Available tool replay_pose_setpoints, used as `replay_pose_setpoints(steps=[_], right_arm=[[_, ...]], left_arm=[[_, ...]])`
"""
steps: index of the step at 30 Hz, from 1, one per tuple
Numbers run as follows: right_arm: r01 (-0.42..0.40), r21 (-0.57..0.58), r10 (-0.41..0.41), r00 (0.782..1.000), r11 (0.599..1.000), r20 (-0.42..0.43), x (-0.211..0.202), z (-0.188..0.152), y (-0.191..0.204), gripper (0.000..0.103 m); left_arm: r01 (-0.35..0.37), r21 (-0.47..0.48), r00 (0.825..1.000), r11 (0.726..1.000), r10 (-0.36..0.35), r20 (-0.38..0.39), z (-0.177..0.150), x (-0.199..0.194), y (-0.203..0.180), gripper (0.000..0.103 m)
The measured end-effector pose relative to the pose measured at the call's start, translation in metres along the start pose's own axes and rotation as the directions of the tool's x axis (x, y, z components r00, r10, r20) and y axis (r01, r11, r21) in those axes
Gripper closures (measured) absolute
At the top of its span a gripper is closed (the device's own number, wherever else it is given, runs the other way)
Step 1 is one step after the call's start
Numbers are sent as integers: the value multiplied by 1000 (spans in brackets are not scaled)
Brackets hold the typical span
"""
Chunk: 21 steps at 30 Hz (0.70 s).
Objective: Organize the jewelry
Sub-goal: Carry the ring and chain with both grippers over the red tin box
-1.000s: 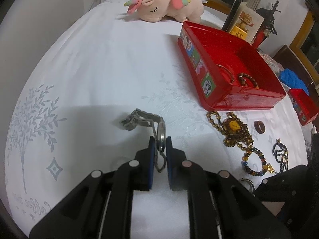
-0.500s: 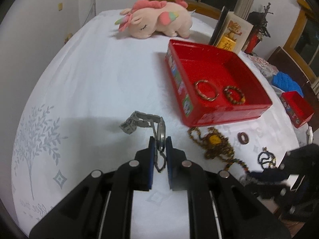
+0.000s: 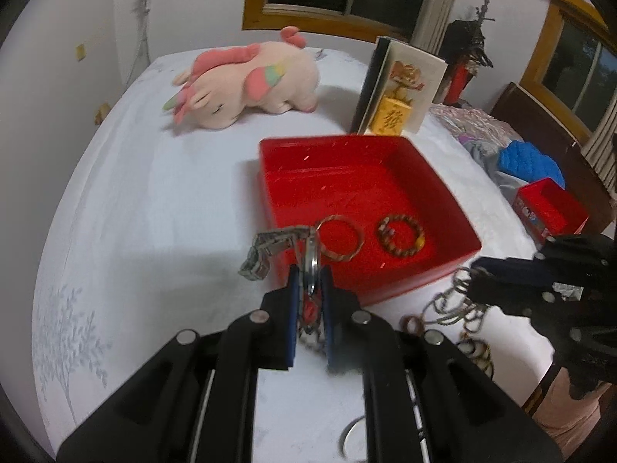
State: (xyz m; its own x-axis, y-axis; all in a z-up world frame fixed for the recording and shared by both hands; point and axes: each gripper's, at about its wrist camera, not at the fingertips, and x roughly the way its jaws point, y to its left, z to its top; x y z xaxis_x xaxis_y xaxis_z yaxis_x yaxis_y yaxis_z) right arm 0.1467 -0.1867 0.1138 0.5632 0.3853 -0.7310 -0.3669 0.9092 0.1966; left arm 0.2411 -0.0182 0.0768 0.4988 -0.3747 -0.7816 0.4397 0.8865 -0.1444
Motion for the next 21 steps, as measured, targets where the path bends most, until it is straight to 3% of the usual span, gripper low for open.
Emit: replay_pose_setpoints(steps=[9,21], right_arm=[[96,94,-95,995,991,-17,41,47,-71,93],[155,191,-124,978,969,-165,128,56,-148,93]], left_arm=[[40,11,999,999,-40,-36,56,55,-21,94],[17,2,979,1000,-16,-202,92,166,-25,94]])
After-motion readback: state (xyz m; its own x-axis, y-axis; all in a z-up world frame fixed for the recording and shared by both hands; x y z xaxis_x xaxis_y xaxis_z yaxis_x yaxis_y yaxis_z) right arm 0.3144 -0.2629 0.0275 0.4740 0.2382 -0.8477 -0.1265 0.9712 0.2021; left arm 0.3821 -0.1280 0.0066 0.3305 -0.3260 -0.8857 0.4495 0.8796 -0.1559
